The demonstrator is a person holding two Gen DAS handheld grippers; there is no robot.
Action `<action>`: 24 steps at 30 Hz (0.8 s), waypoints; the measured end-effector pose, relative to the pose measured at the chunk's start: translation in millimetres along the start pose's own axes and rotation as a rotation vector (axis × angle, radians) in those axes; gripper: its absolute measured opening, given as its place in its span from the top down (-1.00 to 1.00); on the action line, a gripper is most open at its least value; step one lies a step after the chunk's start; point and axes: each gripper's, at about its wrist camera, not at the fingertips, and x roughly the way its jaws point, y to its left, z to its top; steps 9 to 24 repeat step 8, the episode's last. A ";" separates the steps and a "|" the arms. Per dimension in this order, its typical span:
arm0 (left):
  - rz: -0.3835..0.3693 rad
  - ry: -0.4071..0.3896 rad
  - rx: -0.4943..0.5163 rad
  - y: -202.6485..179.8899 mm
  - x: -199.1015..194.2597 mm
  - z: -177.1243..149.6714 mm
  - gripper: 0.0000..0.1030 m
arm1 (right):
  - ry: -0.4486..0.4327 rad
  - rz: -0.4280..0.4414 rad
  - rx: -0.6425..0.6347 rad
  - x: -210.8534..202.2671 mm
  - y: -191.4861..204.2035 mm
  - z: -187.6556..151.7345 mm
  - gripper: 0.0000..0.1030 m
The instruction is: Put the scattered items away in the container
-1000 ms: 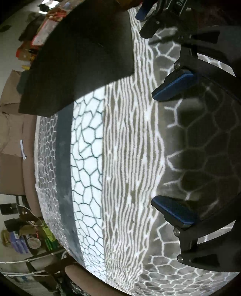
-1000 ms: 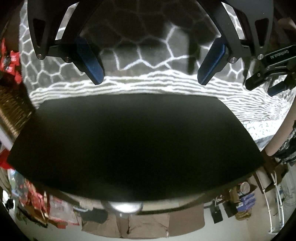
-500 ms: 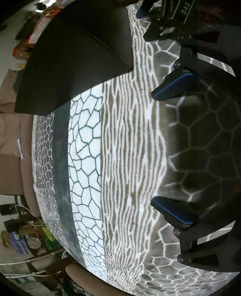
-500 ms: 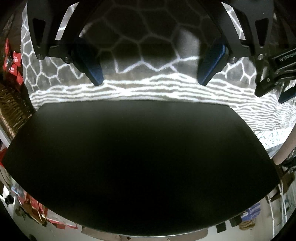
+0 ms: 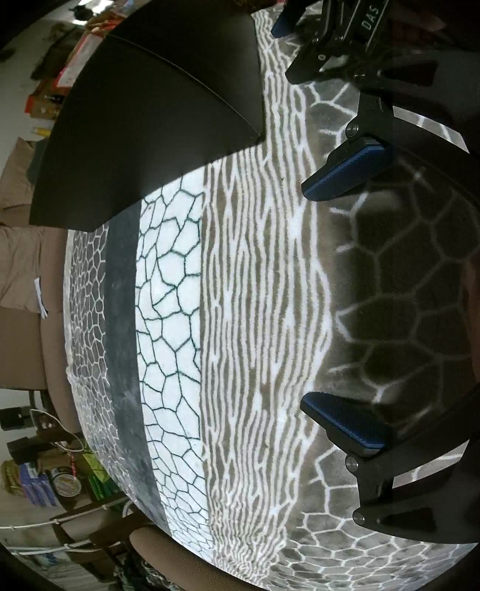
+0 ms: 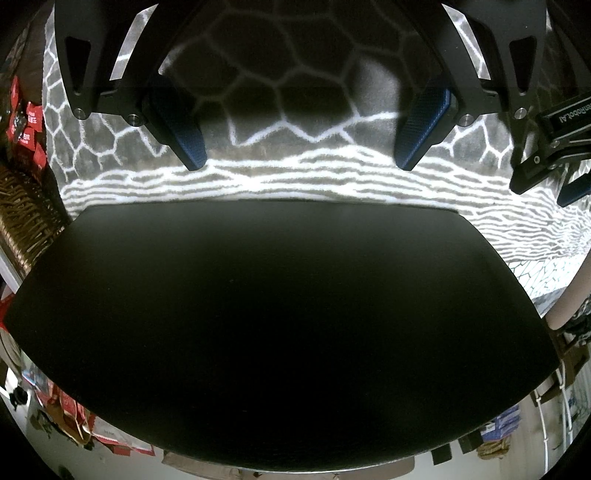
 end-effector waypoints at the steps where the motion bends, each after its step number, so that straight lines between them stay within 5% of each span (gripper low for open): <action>1: 0.001 0.000 0.000 0.9 -0.1 -0.1 -1.00 | 0.000 0.000 0.000 -0.1 -0.1 0.0 -1.00; 24: -0.001 0.000 -0.002 1.3 -0.5 -0.3 -1.00 | 0.000 0.000 0.000 0.4 0.9 0.1 -1.00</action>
